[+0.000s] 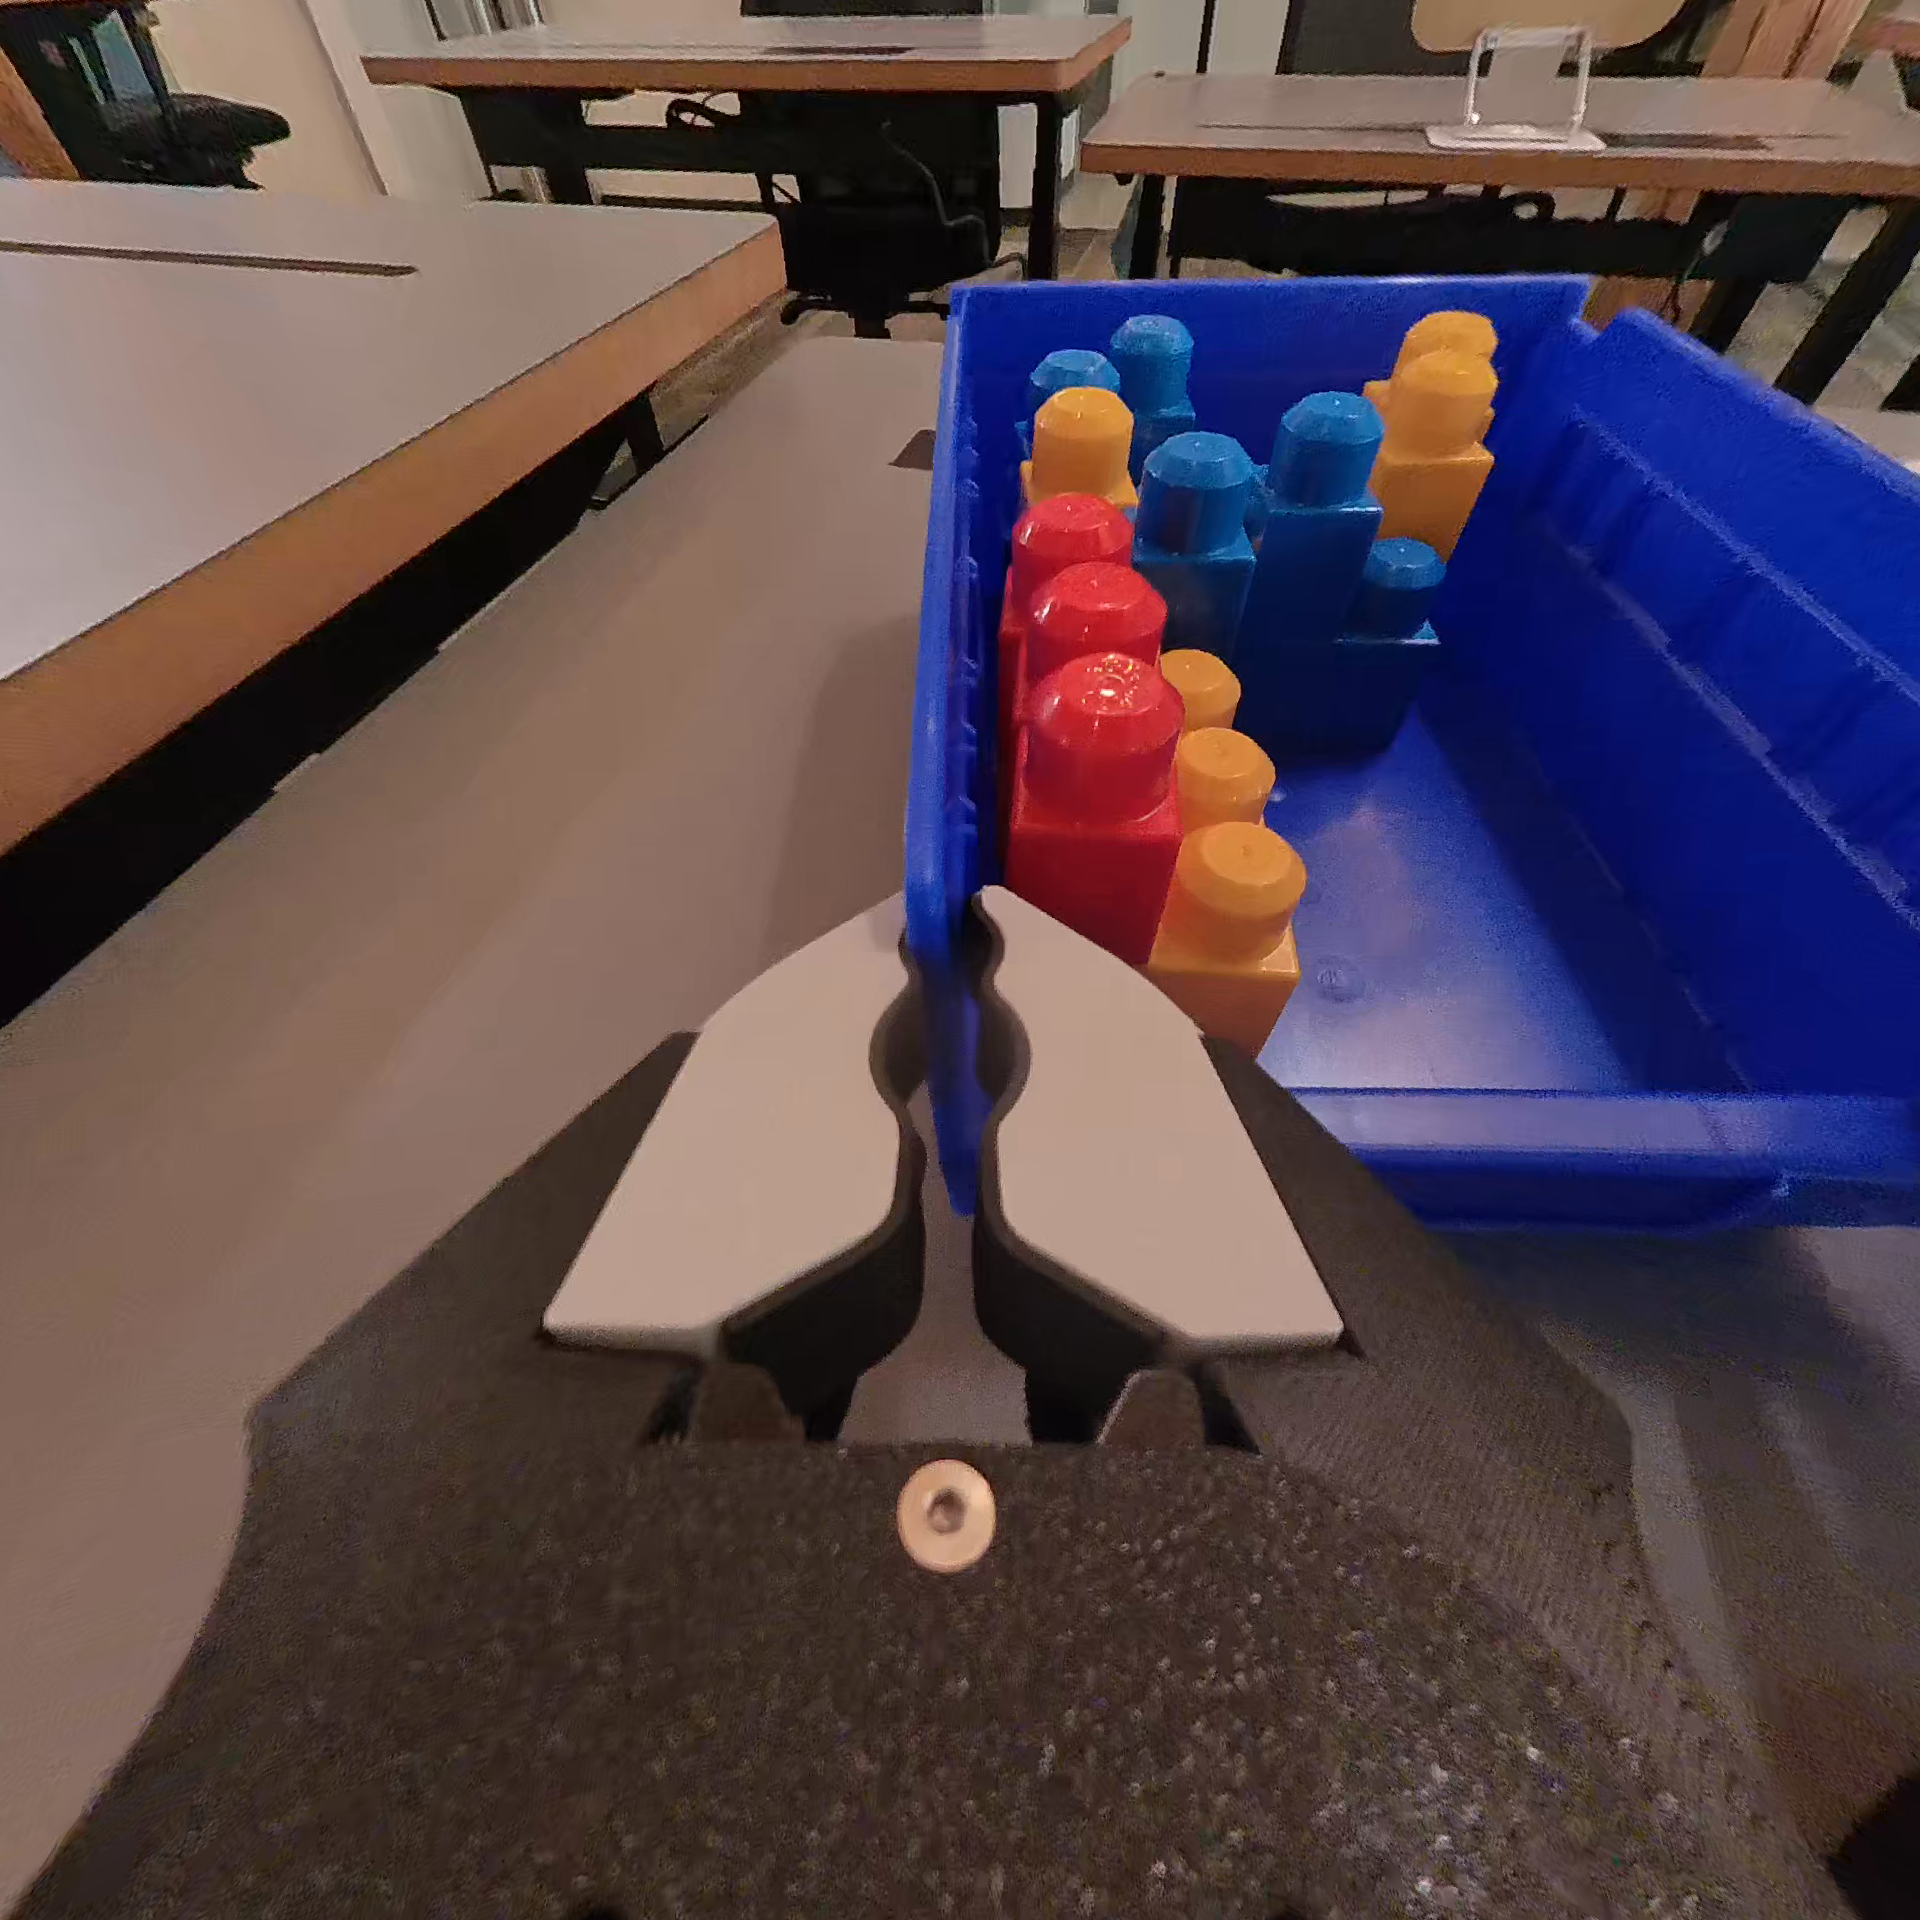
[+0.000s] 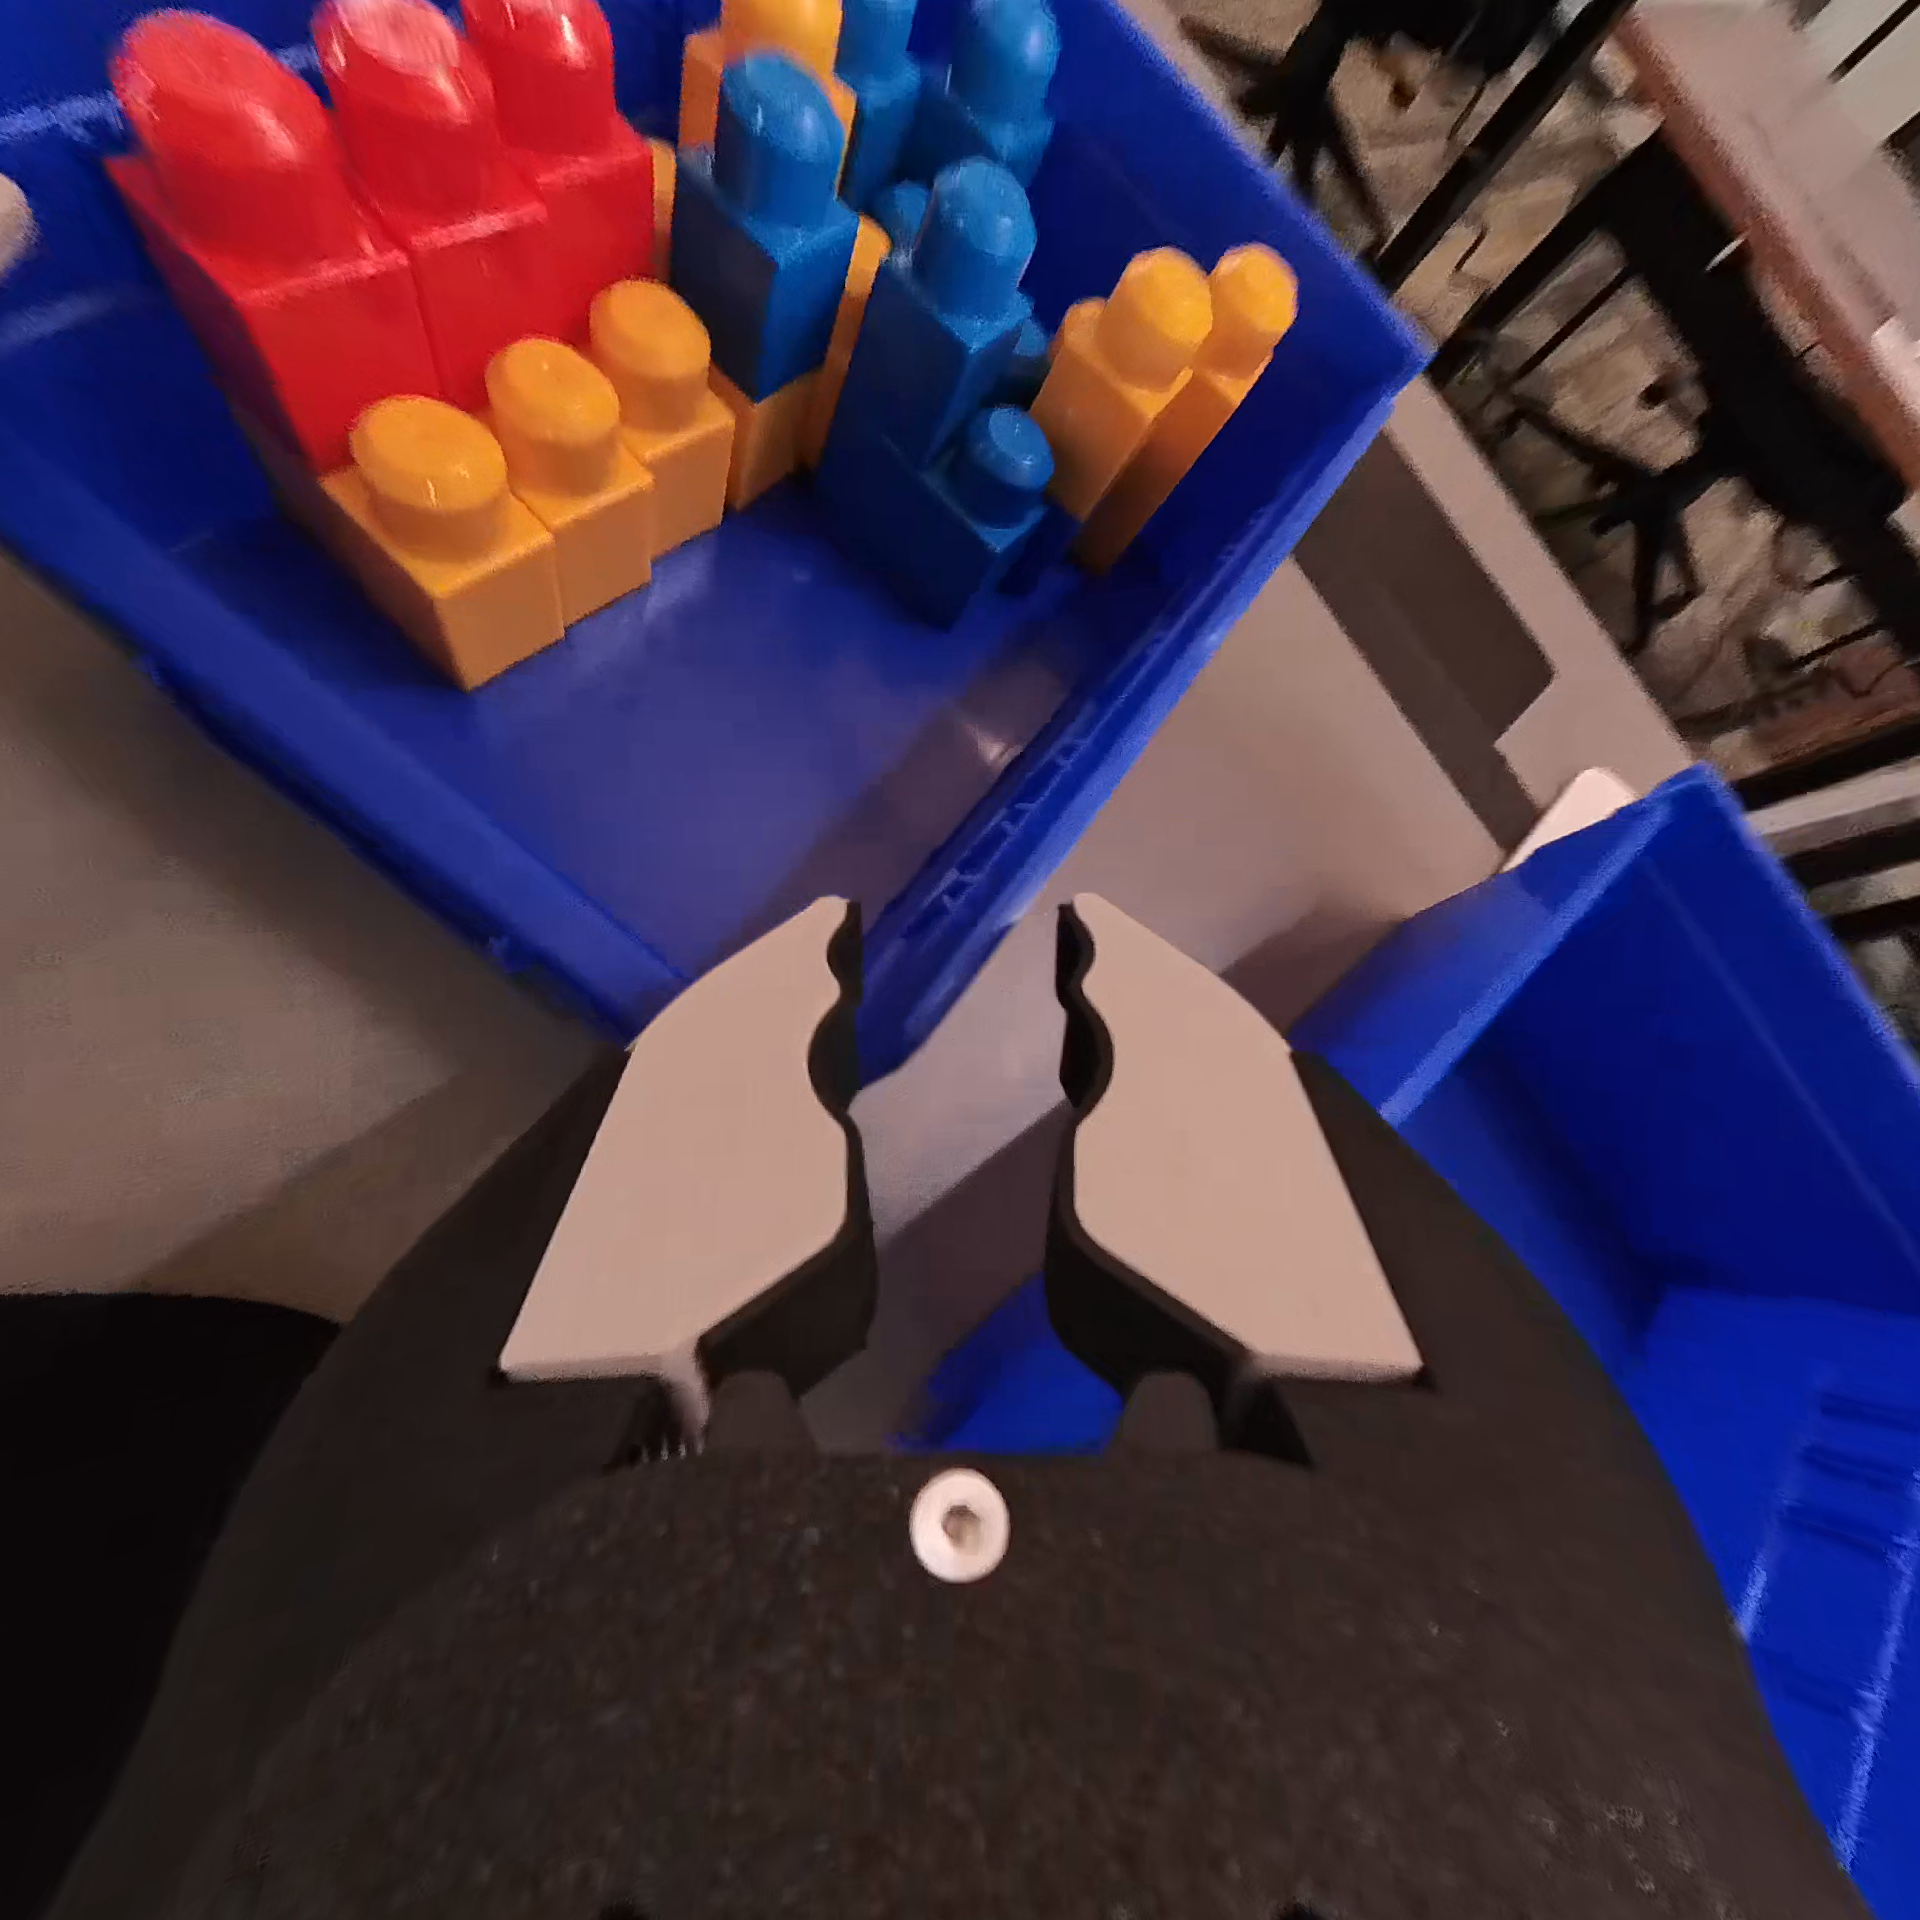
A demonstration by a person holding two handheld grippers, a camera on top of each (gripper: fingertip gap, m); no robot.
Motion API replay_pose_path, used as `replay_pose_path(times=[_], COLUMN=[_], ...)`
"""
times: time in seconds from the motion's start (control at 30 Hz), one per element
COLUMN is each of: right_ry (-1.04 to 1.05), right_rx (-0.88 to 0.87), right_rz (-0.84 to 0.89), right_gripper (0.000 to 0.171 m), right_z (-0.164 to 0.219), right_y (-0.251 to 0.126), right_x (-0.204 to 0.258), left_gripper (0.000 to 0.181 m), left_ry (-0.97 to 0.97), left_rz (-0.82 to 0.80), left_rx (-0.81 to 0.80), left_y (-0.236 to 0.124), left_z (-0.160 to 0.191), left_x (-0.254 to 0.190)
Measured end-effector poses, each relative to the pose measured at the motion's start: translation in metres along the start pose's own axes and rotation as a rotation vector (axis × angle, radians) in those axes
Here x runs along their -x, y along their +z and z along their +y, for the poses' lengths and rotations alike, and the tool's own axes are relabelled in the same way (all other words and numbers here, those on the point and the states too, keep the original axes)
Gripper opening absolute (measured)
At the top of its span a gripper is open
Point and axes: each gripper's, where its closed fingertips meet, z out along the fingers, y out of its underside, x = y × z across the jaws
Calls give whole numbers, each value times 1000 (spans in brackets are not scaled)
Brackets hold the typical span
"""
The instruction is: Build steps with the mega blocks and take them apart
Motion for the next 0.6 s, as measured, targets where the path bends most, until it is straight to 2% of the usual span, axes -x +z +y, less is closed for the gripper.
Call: replay_pose_path(times=[0.17, 0.3, 0.43, 0.53, 0.6], right_ry=[17, 116, 211, 299, 365], right_rx=[-182, -270, -266, -173, -124], right_rz=[4, 51, 204, 296, 317], right_gripper=[38, 40, 46, 62, 67], right_z=[-15, 7, 64, 125, 160], right_y=[-44, -97, -148, -167, -171], right_x=[-17, -57, -120, -158, -171], left_gripper=[4, 3, 6, 9, 10], left_ry=[-27, 3, 117, 169, 198], left_rz=[1, 30, 79, 119, 134], left_rx=[15, 13, -4, -13, -20], left_y=[11, 18, 17, 18, 17], left_z=[-4, -6, -6, -6, -6], left_x=[0, -13, -35, -50, -56])
